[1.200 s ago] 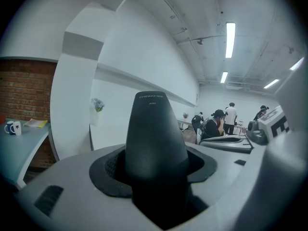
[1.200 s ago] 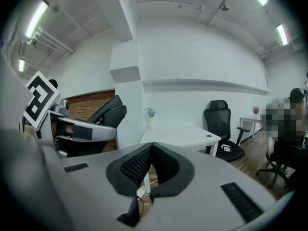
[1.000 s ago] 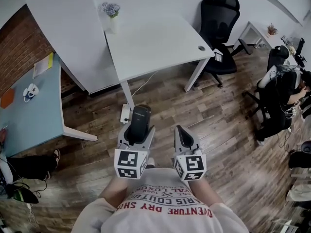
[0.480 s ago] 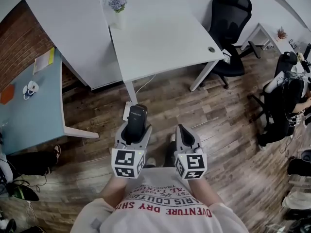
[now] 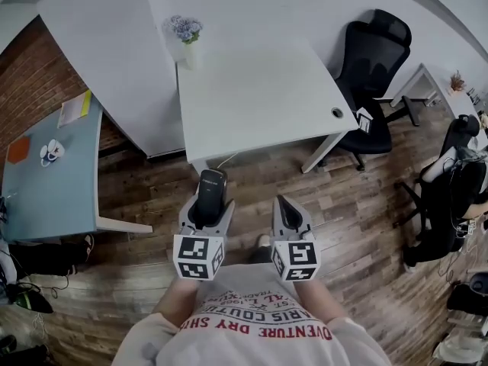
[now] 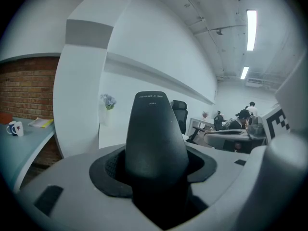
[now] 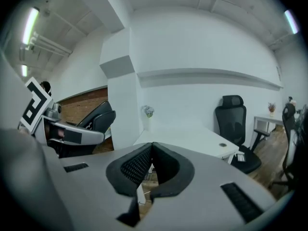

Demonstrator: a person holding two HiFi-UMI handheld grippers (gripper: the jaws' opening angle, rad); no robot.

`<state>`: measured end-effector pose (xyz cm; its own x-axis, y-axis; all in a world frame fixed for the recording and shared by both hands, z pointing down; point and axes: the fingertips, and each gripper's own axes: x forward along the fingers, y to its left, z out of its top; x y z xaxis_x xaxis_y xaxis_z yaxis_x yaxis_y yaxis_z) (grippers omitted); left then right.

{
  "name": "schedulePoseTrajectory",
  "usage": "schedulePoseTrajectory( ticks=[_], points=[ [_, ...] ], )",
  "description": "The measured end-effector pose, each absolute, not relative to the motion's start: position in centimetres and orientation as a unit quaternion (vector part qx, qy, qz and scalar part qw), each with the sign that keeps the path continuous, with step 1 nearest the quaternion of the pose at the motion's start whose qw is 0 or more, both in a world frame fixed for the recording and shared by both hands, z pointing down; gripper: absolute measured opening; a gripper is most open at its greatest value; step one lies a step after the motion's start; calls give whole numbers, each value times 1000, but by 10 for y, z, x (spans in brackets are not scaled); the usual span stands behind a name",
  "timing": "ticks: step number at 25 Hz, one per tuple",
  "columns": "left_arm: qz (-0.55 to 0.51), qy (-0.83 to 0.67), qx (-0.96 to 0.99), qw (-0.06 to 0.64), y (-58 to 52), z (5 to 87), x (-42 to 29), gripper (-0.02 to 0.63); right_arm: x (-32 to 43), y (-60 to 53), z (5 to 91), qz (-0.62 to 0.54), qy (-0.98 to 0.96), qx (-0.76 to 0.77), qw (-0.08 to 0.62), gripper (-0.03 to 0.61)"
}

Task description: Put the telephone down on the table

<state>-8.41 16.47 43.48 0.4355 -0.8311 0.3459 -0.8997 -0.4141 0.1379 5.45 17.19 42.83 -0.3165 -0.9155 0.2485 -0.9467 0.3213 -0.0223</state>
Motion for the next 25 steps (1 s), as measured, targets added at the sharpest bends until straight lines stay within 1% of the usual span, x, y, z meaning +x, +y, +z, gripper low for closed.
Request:
schedulePoseTrajectory(
  ticks=[3,6,14,25],
  points=[
    [110,-531,827,151,138,428,-56,295,79,141,416,50,-820,560,104,17],
    [107,-541,821,149,112,426,-28,295,108,110,419,70,-827,550,95,17],
    [95,-564,803,168,57,436,17,295,169,50,434,88,-828,543,108,17],
    [115,-570,792,185,-27,456,28,295,177,-30,458,133,-833,527,102,17]
  ],
)
